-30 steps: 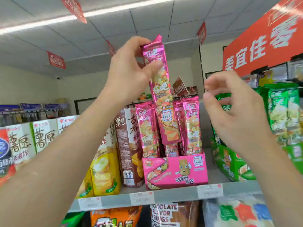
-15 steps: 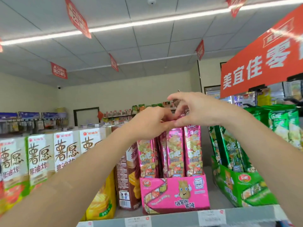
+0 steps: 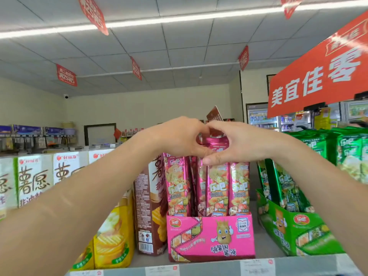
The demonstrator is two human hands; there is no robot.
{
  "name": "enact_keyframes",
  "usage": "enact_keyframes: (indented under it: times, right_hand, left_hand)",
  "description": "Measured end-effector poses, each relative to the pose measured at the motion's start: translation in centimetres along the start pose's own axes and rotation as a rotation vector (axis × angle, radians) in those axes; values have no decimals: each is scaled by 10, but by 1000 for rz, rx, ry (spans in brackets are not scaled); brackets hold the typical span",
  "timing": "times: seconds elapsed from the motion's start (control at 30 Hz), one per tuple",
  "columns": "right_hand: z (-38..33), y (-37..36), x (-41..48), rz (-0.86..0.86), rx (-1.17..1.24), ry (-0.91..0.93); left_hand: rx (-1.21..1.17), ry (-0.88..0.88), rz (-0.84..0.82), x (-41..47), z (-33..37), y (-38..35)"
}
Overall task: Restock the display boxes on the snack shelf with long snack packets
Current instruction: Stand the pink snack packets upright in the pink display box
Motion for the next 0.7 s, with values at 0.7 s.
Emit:
enact_keyframes:
  times: [0.7]
  right_hand:
    - [12, 8, -16, -59, 156, -80]
  left_hand:
    - [9, 191, -397, 21, -7, 2]
Point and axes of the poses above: each hand's wrist, its own x-axis towards the middle knuckle, its own y-axis out of the back of the hand, z = x × y, the point moved 1 cm from there along x, towards the middle knuckle, and after that the axes turned 2 degrees about z, right-handed, at the moved point
